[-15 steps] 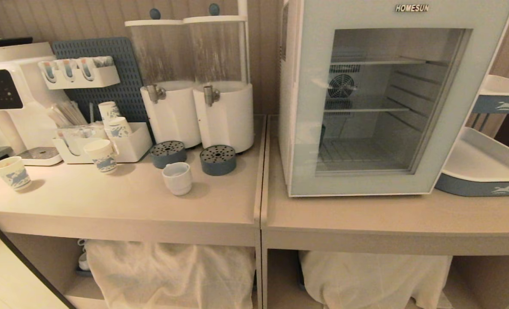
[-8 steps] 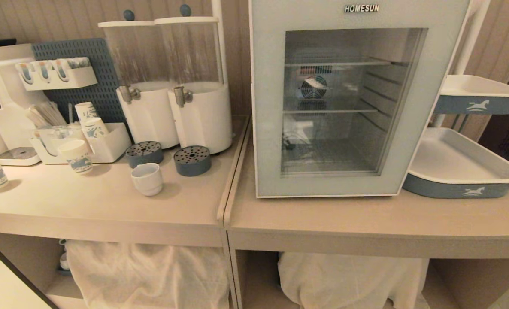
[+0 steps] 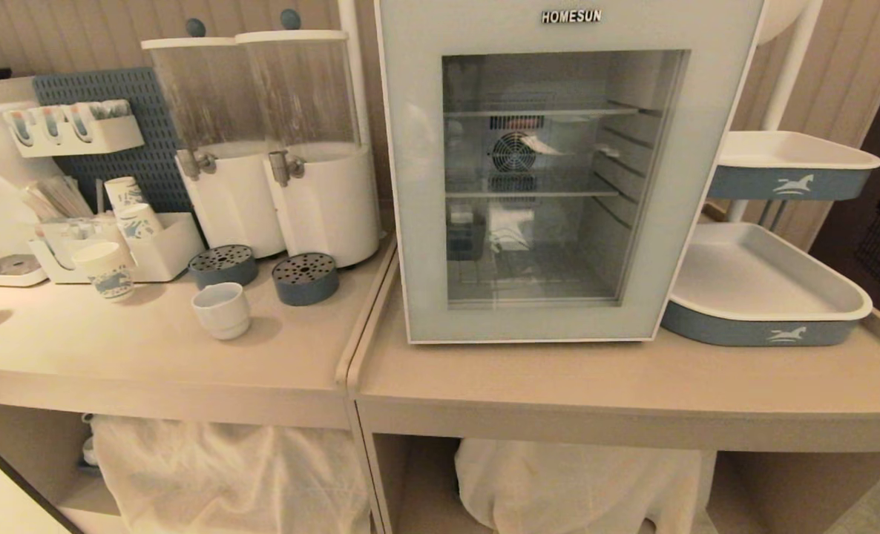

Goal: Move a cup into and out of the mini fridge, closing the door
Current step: Open the freezer door

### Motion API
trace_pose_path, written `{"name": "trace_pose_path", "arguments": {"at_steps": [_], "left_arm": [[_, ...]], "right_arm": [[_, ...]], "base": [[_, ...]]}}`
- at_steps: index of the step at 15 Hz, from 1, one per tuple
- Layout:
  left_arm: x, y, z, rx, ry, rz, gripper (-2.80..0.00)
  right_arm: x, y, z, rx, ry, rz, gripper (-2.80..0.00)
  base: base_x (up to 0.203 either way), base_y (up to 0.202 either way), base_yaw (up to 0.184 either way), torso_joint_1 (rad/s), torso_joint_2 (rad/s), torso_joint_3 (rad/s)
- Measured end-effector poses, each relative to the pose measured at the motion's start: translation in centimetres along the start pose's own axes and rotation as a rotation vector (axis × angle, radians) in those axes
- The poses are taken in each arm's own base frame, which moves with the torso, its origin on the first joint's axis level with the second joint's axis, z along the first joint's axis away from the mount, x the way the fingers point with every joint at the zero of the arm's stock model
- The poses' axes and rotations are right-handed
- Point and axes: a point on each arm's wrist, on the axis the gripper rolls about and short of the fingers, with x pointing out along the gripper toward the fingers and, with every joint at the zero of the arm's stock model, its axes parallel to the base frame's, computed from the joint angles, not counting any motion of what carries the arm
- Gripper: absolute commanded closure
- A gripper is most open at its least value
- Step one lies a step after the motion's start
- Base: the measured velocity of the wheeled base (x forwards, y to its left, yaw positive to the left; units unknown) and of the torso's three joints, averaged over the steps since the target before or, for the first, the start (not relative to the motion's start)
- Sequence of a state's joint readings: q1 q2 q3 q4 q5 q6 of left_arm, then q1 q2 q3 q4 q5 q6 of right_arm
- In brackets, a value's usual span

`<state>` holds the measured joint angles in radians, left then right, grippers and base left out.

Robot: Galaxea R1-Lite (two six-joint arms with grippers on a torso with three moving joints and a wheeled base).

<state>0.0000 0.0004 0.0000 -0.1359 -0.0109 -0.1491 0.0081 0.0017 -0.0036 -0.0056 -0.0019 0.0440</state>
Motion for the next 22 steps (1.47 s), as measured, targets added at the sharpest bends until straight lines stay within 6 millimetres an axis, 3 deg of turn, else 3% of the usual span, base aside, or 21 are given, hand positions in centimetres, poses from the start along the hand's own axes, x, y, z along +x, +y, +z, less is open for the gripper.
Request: {"name": "trace_pose_path", "arguments": {"at_steps": [22], "left_arm": [[0.00,0.00,-0.02,0.020,0.002,0.000,0.00]], "right_arm": [[0.00,0.00,-0.01,0.000,0.000,0.000,0.00]], "base": [[0.000,0.000,0.000,0.000,0.00,0.000]]}}
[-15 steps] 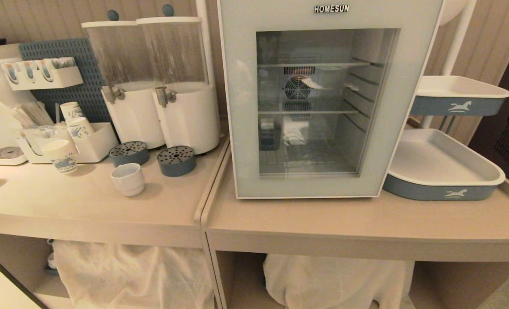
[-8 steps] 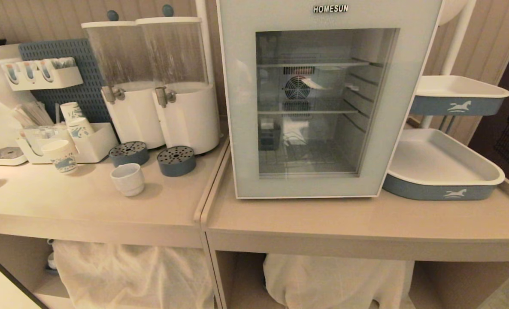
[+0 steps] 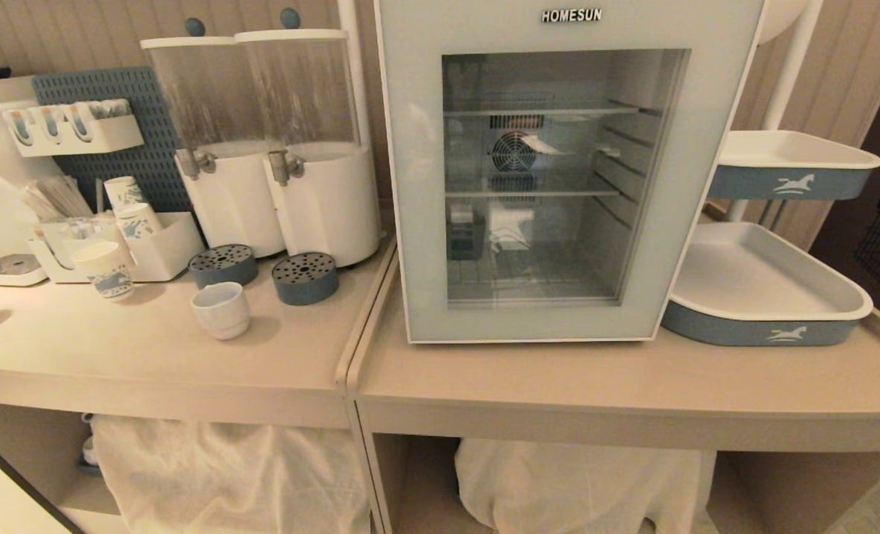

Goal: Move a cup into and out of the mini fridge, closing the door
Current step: Open the freezer door

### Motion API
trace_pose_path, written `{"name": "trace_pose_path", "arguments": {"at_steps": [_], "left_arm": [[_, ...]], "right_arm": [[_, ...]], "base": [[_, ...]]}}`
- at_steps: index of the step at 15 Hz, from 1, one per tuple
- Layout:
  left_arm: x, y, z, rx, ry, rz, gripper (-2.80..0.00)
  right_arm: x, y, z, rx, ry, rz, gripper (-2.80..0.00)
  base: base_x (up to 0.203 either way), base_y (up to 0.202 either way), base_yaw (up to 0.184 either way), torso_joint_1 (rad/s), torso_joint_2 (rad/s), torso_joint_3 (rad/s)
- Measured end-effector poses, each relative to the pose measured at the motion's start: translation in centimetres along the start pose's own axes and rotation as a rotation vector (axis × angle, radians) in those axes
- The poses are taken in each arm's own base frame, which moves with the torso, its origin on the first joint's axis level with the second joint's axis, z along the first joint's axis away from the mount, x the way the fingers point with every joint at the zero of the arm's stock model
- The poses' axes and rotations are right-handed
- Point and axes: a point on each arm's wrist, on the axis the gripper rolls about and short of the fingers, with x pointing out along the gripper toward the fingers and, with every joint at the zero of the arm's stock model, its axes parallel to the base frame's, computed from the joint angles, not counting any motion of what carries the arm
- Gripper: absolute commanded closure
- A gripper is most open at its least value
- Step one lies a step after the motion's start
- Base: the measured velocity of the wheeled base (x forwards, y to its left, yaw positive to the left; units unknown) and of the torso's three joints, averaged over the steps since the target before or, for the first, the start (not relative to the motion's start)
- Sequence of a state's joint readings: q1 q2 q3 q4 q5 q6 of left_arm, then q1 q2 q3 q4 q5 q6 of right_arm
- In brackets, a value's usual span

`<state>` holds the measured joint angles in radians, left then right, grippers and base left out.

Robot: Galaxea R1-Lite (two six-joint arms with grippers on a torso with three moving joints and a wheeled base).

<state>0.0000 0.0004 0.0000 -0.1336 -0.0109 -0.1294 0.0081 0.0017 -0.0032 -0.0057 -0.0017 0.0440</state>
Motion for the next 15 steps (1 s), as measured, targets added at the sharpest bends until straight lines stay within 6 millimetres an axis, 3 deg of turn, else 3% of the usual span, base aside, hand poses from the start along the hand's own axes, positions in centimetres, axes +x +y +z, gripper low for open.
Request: {"name": "trace_pose_path", "arguments": {"at_steps": [12,15], "left_arm": [[0.00,-0.01,-0.16,0.061,0.017,-0.010,0.00],[-0.05,0.04,-1.01,0.061,0.102,-0.032,0.00]], "right_arm": [[0.00,0.00,0.00,0.000,0.000,0.000,0.00],[0.00,0.00,0.00,0.000,0.000,0.000,0.00]], "base": [[0.000,0.000,0.000,0.000,0.00,0.000],[0.000,0.000,0.000,0.000,0.00,0.000]]}}
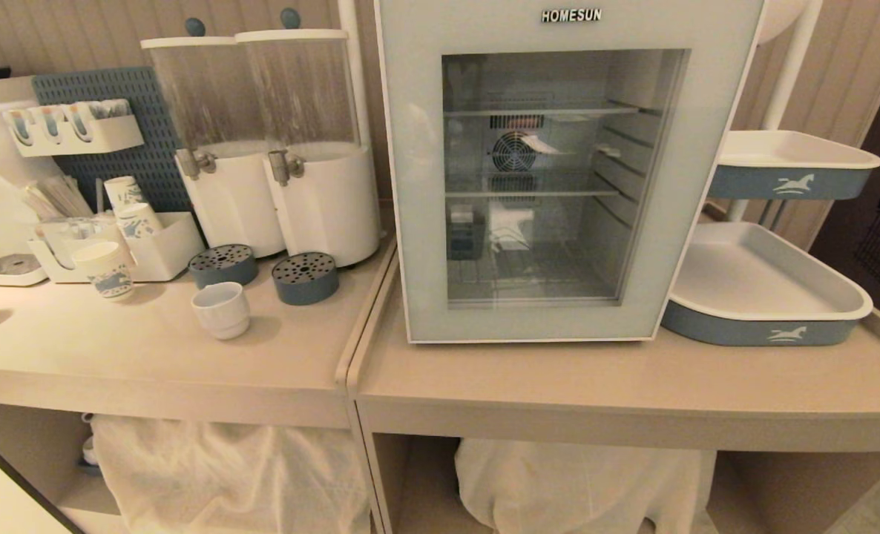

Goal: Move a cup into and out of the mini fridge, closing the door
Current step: Open the freezer door

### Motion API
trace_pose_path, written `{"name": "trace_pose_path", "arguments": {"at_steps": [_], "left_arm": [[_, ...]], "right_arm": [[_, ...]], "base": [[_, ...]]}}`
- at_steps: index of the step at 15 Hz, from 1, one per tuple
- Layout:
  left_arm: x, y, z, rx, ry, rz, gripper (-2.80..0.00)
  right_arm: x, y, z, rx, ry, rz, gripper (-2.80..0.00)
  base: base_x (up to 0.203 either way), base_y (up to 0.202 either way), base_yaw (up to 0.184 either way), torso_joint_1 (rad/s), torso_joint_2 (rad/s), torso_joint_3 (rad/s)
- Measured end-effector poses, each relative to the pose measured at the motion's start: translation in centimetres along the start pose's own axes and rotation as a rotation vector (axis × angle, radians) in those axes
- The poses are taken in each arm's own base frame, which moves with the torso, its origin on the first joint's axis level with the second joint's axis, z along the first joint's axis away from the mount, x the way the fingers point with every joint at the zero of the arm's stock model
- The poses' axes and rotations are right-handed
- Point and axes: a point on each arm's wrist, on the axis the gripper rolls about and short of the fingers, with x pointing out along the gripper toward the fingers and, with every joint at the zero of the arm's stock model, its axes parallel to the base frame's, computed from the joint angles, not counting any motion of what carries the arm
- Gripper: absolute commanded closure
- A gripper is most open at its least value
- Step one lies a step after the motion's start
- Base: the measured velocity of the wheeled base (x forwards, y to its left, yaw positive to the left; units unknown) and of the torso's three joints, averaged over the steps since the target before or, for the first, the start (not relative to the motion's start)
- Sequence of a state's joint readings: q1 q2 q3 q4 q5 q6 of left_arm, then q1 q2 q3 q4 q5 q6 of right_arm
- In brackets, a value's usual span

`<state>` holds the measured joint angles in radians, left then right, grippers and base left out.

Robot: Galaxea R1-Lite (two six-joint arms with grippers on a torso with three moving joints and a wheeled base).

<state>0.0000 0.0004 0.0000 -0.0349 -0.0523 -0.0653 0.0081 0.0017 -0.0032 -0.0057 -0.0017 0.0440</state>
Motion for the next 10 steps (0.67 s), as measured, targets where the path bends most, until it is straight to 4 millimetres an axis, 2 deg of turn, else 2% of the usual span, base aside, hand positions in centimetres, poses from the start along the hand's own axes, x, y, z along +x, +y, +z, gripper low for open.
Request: {"name": "trace_pose_path", "arguments": {"at_steps": [2,5,10], "left_arm": [[-0.3,-0.1,-0.1,-0.005,0.065,-0.041,0.00],[-1.2,-0.5,1.8,-0.017,0.110,-0.145,0.00],[-1.4,-1.1,8.7,-0.045,0.125,-0.325,0.00]], "right_arm": [[0.0,0.0,0.0,0.000,0.000,0.000,0.00],[0.0,0.0,0.0,0.000,0.000,0.000,0.00],[0.0,0.0,0.0,0.000,-0.001,0.000,0.00]], "base": [[0.000,0.000,0.000,0.000,0.00,0.000],[0.000,0.000,0.000,0.000,0.00,0.000],[0.000,0.000,0.000,0.000,0.00,0.000]]}}
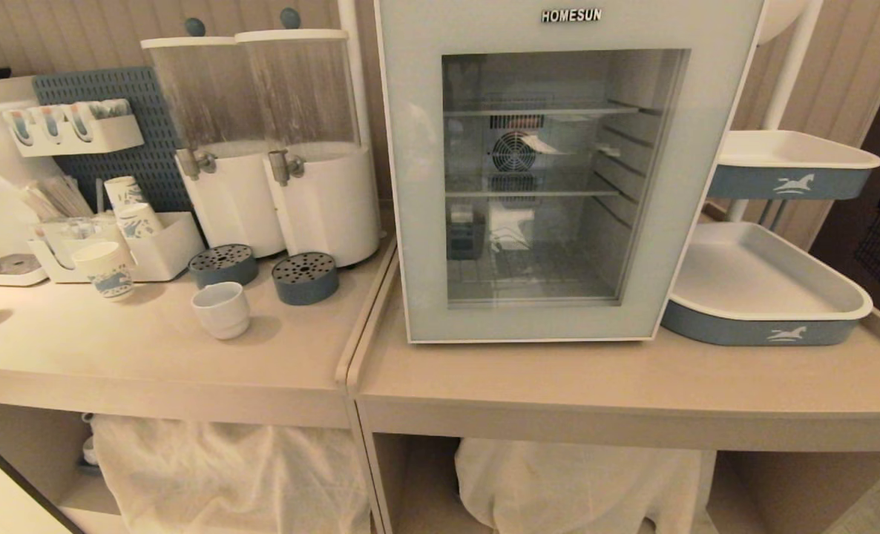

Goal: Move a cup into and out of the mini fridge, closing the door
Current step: Open the freezer door

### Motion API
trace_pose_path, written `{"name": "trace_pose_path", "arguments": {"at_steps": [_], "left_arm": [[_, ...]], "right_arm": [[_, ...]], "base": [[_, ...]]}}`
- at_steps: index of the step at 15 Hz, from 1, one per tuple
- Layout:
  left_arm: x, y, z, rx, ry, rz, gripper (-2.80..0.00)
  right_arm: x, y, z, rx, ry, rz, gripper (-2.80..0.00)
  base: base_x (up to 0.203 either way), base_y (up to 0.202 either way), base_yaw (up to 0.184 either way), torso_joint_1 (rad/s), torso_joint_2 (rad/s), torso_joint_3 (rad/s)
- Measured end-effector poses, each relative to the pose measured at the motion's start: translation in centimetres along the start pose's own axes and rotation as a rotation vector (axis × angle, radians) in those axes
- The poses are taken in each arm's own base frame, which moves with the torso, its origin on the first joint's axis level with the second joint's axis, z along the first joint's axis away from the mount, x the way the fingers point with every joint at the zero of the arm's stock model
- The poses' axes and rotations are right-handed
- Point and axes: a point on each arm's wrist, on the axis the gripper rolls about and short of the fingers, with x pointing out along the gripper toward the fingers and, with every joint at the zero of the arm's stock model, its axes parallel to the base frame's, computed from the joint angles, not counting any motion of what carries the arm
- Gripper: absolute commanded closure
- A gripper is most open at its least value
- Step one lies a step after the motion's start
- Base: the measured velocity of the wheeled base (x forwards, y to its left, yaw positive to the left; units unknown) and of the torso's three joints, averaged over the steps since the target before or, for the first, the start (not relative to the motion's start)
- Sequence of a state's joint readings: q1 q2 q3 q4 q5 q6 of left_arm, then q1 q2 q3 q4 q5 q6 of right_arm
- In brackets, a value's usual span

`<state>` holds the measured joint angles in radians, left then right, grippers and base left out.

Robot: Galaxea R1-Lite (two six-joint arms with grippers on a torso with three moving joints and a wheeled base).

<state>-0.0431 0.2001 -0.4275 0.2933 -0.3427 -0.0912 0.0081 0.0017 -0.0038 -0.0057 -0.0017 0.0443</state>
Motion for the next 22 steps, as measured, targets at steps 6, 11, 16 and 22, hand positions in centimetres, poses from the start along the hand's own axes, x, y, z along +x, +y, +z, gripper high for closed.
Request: {"name": "trace_pose_path", "arguments": {"at_steps": [6,11,16,22], "left_arm": [[2.7,0.1,9.6,-0.122,0.073,-0.265,0.00],[10.8,0.3,14.5,-0.207,0.101,-0.285,0.00],[21.5,4.4,15.4,-0.219,0.168,-0.366,0.00],[31.2,9.7,13.6,-0.009,0.157,-0.684,0.00]], "right_arm": [[0.0,0.0,0.0,0.000,0.000,0.000,0.00],[0.0,0.0,0.0,-0.001,0.001,0.000,0.00],[0.0,0.0,0.0,-0.001,0.000,0.000,0.00],[0.0,0.0,0.0,-0.001,0.000,0.000,0.00]], "base": [[0.000,0.000,0.000,0.000,0.00,0.000],[0.000,0.000,0.000,0.000,0.00,0.000],[0.000,0.000,0.000,0.000,0.00,0.000],[0.000,0.000,0.000,0.000,0.00,0.000]]}}
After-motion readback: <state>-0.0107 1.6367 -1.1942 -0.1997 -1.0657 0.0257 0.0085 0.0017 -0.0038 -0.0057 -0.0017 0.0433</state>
